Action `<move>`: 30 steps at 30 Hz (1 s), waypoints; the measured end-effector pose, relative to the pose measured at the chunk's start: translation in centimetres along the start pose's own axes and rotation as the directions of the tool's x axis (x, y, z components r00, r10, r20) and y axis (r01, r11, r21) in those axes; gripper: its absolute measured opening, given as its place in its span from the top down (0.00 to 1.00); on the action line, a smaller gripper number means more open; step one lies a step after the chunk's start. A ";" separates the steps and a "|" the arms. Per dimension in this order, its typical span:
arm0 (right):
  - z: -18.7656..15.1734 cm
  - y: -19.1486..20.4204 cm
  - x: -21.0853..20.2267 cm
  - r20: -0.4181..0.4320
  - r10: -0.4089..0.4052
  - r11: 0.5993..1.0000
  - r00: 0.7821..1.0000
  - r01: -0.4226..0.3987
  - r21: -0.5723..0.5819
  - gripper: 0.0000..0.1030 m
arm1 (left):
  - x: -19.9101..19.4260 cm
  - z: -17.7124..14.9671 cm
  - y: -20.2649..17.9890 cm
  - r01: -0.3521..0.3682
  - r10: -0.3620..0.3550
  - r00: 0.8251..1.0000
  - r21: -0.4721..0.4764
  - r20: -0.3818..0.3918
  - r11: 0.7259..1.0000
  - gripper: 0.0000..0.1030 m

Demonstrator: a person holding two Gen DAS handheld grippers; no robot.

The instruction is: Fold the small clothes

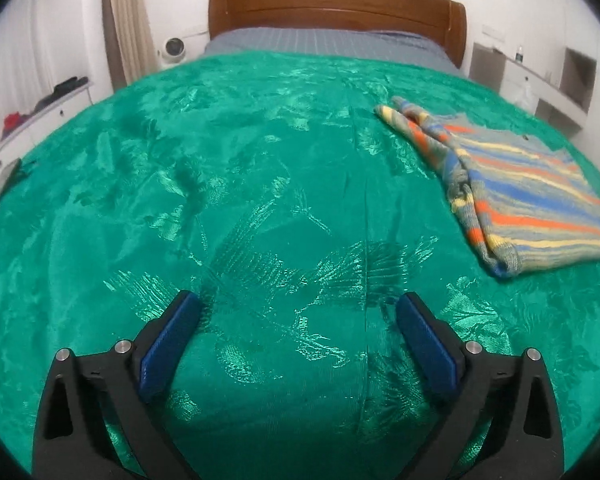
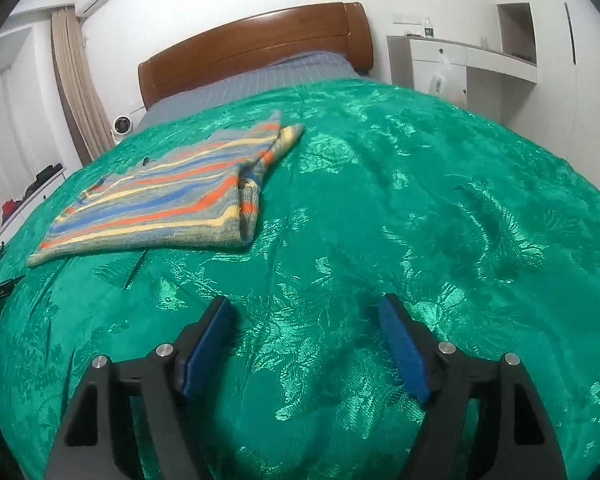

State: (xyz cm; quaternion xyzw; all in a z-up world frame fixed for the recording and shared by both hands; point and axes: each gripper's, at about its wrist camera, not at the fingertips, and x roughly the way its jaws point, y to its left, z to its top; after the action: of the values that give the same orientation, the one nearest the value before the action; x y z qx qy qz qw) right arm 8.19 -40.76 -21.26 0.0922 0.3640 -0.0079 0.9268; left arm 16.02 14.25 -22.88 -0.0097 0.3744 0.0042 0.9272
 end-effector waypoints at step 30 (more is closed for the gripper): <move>-0.7 -0.4 -0.1 0.042 0.036 0.999 0.998 -0.037 0.020 0.26 | -0.2 -0.4 0.1 0.035 -0.034 0.999 -0.021 0.028 0.999 0.03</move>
State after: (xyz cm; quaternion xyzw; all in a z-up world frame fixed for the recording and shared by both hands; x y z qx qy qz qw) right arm 7.60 -41.04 -21.80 0.1084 0.3428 0.0034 0.9331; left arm 15.61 14.37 -23.02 -0.0262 0.3611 -0.0076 0.9321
